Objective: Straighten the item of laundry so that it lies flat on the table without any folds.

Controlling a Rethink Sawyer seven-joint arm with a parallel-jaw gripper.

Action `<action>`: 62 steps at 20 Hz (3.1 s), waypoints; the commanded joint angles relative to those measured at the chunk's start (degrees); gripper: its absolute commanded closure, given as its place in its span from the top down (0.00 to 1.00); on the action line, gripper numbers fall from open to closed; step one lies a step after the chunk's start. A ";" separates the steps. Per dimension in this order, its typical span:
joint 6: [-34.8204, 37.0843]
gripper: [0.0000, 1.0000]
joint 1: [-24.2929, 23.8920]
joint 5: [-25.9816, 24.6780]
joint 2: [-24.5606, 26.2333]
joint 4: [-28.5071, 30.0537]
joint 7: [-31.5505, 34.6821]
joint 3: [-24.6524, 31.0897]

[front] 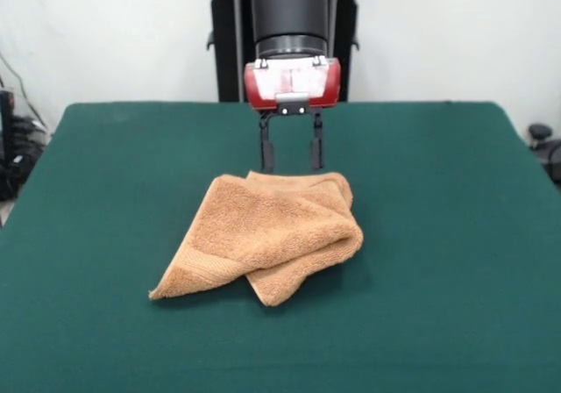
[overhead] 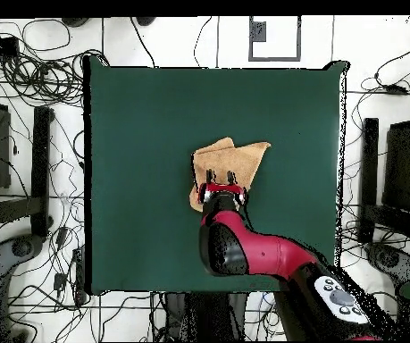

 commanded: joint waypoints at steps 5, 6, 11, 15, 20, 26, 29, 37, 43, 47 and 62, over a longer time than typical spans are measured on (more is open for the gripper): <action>13.00 1.00 2.80 -1.61 -2.18 -7.27 1.04 -0.35; 14.05 1.00 2.34 -1.96 -2.51 -7.70 0.61 -0.21; 16.78 1.00 0.39 -3.85 -2.19 -9.08 -0.06 0.88; 18.05 1.00 -0.96 -5.68 -0.15 -10.60 -0.23 1.79; 17.16 1.00 -3.66 -8.61 3.47 -11.93 1.07 4.66; 19.69 1.00 -5.74 -12.03 7.60 -16.05 -1.18 7.22; 21.29 1.00 -7.52 -13.45 10.32 -17.46 -1.67 9.59; 21.99 1.00 -6.58 -11.04 10.22 -15.43 2.78 12.84; 24.54 1.00 -4.59 -9.19 7.15 -14.40 3.50 11.35; 28.86 1.00 1.62 -8.11 2.44 -16.30 3.64 2.95; 43.52 1.00 0.96 -8.56 4.49 -22.15 2.34 -1.84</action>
